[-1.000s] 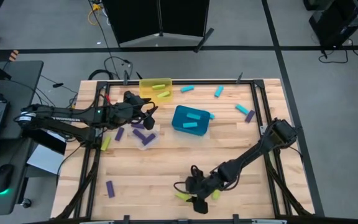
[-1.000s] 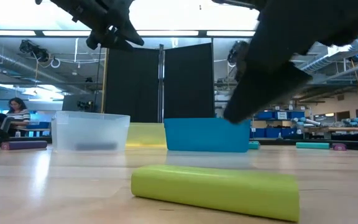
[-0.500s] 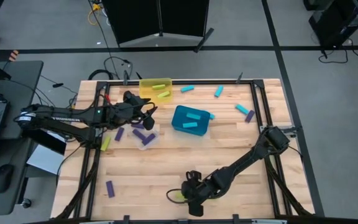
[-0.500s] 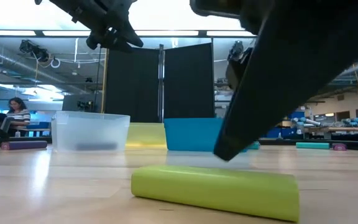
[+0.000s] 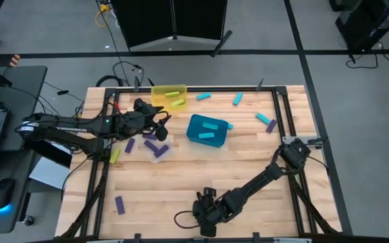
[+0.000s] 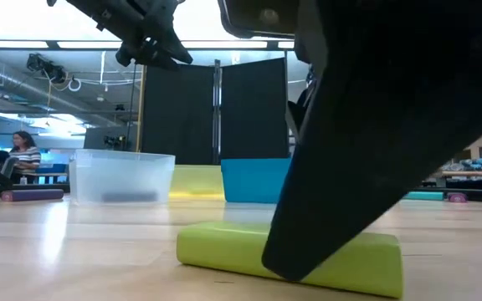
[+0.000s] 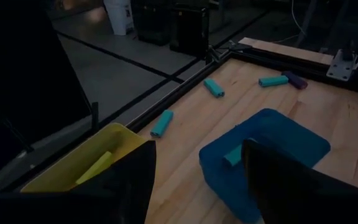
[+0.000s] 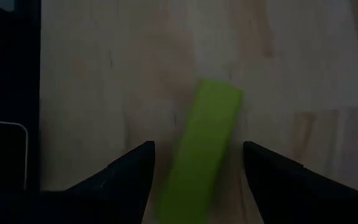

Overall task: Sort blocks
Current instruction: Put the green block into the yellow bin

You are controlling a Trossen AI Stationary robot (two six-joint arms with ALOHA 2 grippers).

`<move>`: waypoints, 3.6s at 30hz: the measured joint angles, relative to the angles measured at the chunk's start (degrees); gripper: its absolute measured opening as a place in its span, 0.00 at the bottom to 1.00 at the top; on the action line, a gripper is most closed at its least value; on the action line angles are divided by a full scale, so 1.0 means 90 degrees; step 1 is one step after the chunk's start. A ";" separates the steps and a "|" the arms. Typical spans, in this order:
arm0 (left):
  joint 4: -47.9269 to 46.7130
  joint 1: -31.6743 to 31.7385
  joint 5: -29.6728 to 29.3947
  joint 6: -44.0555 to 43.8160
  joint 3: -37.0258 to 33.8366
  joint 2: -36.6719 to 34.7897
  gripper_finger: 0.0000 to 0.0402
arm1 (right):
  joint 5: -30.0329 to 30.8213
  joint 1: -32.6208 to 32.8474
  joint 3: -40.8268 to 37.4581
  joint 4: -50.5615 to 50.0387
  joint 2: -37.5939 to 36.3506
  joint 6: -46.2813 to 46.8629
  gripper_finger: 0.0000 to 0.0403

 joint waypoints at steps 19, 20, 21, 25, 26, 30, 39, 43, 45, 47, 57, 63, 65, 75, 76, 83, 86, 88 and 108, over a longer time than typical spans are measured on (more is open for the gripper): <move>-0.0009 0.0000 0.0000 0.0015 0.0000 0.0000 0.61 | -0.0120 -0.0035 -0.0027 -0.0352 -0.0019 -0.0181 0.38; -0.0009 0.0000 -0.0001 0.0018 0.0000 0.0000 0.61 | -0.0120 -0.0035 -0.0028 -0.0363 -0.0019 -0.0250 0.36; -0.0009 0.0000 -0.0001 0.0019 0.0000 0.0000 0.61 | -0.0123 -0.0035 -0.0030 -0.0373 -0.0019 -0.0283 0.35; -0.0009 0.0000 -0.0002 0.0024 0.0000 0.0000 0.61 | -0.0196 -0.0063 -0.0027 -0.0405 -0.0026 -0.0415 0.29; -0.0009 0.0000 -0.0002 0.0024 0.0000 0.0001 0.61 | -0.0211 -0.0065 -0.0027 -0.0408 -0.0026 -0.0430 0.29; -0.0006 0.0000 -0.0002 0.0024 0.0000 0.0000 0.61 | -0.0222 -0.0076 -0.0030 -0.0423 -0.0024 -0.0492 0.29; -0.0002 0.0000 -0.0002 0.0131 0.0000 0.0000 0.61 | -0.0059 -0.0103 -0.0037 -0.0433 -0.0026 -0.0772 0.29; -0.0002 0.0000 -0.0002 0.0143 0.0000 0.0001 0.61 | -0.0041 -0.0123 -0.0044 -0.0445 -0.0050 -0.0895 0.29; -0.0002 0.0000 -0.0002 0.0143 0.0000 0.0000 0.61 | 0.0042 -0.0132 -0.0052 -0.0485 -0.0095 -0.0977 0.29; -0.0002 0.0000 -0.0002 0.0147 0.0000 0.0000 0.61 | 0.0173 -0.0135 -0.0071 -0.0569 -0.0176 -0.1086 0.29; 0.0254 0.0000 -0.0005 0.0422 -0.0002 -0.0013 0.61 | 0.1250 -0.0345 -0.0076 -0.1246 -0.0953 -0.1586 0.29; 0.0417 0.0000 -0.0022 0.0720 -0.0007 -0.0215 0.61 | 0.2180 -0.0722 -0.0064 -0.1212 -0.1542 -0.2315 0.29; 0.0401 0.0000 -0.0101 0.0827 -0.0007 -0.0385 0.61 | 0.2437 -0.0926 -0.0064 -0.1177 -0.1717 -0.2642 0.29; 0.0071 0.0000 -0.0338 0.1001 -0.0007 -0.1486 0.61 | 0.1977 -0.2555 -0.0054 -0.0028 -0.2282 -0.4896 0.29; -0.0022 -0.0001 -0.0355 0.1003 -0.0007 -0.1565 0.61 | 0.1753 -0.2769 -0.0054 0.0141 -0.2290 -0.5156 0.29; -0.0470 0.0000 -0.0588 0.1001 -0.0007 -0.1989 0.61 | 0.0108 -0.4390 -0.0054 0.1275 -0.2297 -0.6249 0.29; -0.0539 0.0000 -0.0631 0.1001 -0.0007 -0.2101 0.61 | -0.0501 -0.5123 -0.0054 0.1711 -0.2297 -0.6374 0.29; -0.0554 0.0000 -0.0636 0.1001 -0.0007 -0.2132 0.61 | -0.0885 -0.5586 -0.0054 0.1978 -0.2297 -0.6377 0.30; -0.0806 0.0000 -0.0973 0.0704 -0.0005 -0.2120 0.61 | -0.2573 -0.7058 0.0624 0.3274 -0.0437 -0.5571 0.30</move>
